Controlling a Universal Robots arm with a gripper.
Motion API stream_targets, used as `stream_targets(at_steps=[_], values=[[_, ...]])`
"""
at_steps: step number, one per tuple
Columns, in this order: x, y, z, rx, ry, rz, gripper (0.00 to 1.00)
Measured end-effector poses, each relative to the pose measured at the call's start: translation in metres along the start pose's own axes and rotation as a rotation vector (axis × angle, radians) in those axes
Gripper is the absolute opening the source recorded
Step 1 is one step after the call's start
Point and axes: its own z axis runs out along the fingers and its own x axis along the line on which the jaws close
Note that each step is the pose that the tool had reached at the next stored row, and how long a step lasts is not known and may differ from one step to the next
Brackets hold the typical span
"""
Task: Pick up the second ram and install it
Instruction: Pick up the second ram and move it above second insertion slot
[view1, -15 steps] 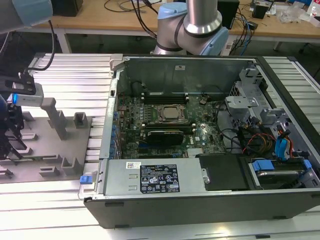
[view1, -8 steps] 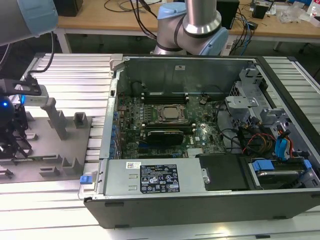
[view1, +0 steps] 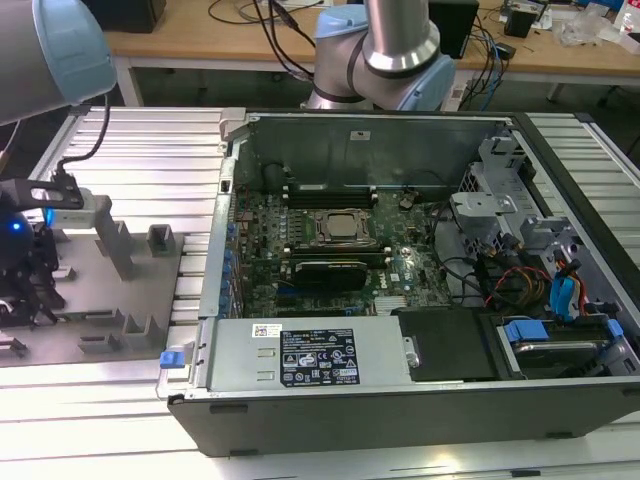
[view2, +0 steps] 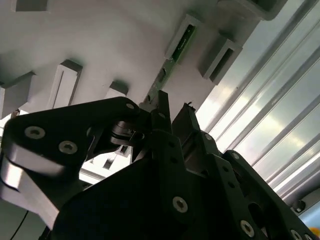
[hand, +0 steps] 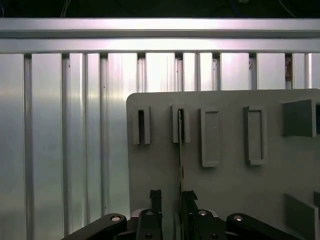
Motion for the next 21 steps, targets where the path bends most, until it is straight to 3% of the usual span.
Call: stream_targets(at_steps=[2, 3, 6, 11, 17, 19, 21], values=[[-0.0012, 0.0001, 0.0043, 0.0001, -0.0001, 0.006, 0.3], [-0.0044, 0.001, 0.0096, 0.0001, -0.0001, 0.013, 0.3], [-0.0099, 0.0039, 0.0142, 0.0001, -0.0002, 0.014, 0.3], [-0.0108, 0.008, 0.0255, 0.0, 0.0, 0.016, 0.3], [-0.0108, 0.008, 0.0258, 0.0, 0.0, 0.016, 0.29], [-0.0108, 0.008, 0.0259, 0.0001, 0.0, 0.016, 0.13], [-0.0108, 0.008, 0.026, 0.0001, 0.0, 0.016, 0.13]])
